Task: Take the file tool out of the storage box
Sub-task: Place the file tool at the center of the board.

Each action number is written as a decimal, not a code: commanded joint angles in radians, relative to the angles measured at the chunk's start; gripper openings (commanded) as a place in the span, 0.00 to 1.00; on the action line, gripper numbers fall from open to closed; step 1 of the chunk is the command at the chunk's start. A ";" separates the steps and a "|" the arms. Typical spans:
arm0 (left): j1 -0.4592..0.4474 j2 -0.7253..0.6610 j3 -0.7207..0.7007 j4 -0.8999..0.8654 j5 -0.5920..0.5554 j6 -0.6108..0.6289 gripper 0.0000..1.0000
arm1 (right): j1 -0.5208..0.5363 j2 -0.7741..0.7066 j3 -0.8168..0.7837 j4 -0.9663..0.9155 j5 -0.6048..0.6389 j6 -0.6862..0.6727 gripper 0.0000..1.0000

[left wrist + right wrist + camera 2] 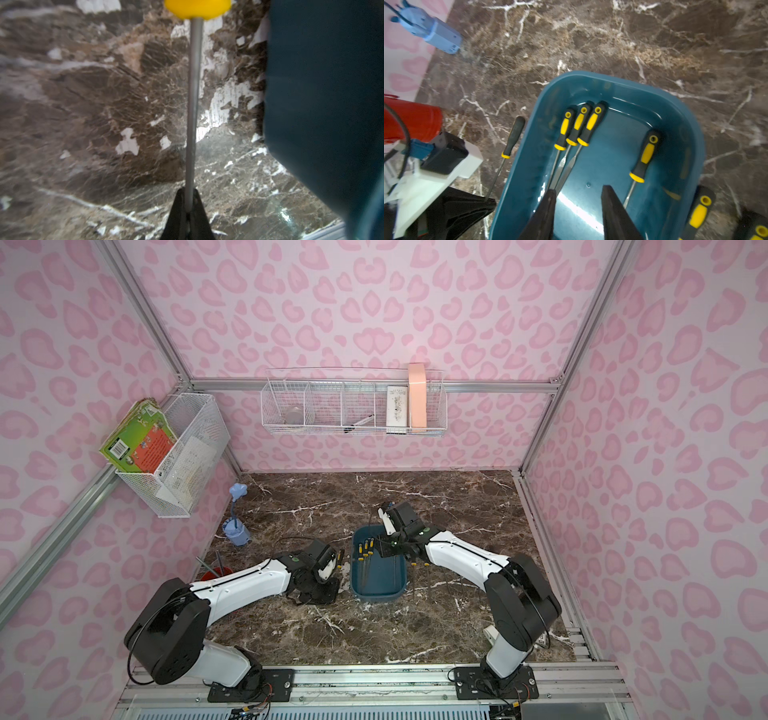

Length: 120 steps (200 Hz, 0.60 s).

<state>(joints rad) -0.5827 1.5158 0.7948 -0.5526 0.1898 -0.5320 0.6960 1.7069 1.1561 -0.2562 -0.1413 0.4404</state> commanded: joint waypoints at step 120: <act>0.041 0.118 0.035 0.076 0.042 0.005 0.02 | 0.054 0.255 0.189 -0.090 0.089 -0.021 0.34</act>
<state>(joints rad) -0.5446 1.6291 0.8246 -0.4011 0.3550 -0.5217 0.7425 1.9430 1.3205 -0.3233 -0.0654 0.4252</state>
